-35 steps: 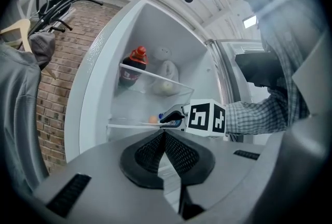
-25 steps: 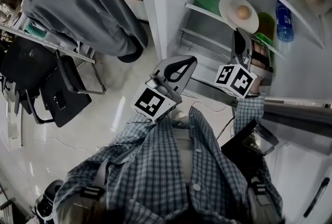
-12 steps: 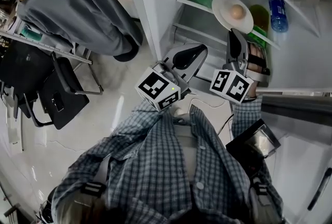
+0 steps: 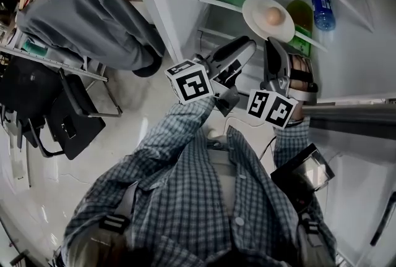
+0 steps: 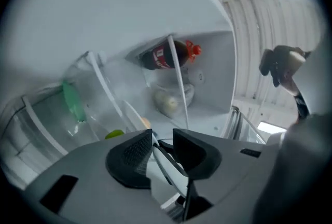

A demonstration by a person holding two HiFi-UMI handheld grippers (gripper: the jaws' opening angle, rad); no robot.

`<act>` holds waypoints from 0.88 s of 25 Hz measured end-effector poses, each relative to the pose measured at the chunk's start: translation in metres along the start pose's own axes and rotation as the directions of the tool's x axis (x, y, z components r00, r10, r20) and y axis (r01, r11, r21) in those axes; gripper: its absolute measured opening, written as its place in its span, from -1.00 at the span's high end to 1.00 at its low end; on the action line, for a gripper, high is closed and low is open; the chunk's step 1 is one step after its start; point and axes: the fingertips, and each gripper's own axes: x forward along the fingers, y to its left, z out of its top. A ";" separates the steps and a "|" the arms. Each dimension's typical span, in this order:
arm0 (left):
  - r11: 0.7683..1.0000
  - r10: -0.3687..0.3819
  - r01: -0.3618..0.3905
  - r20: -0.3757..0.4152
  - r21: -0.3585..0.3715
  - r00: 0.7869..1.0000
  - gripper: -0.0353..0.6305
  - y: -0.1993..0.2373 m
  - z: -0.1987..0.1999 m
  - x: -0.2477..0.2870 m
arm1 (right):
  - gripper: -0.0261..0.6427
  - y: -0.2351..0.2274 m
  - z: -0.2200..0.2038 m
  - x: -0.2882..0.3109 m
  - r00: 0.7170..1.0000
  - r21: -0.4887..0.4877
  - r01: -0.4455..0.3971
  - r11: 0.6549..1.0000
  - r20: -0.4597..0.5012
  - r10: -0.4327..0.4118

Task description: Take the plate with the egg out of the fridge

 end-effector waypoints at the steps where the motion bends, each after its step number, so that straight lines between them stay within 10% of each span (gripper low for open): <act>1: 0.999 0.014 -0.013 0.021 -0.047 1.000 0.57 0.005 0.000 0.002 | 0.86 0.000 0.000 -0.002 1.000 -0.002 0.000 1.000 0.002 0.000; 22: 0.897 0.064 0.023 0.183 -0.441 0.981 0.57 0.036 0.006 0.029 | 0.85 0.008 0.003 -0.012 0.996 0.018 -0.027 0.999 0.087 0.026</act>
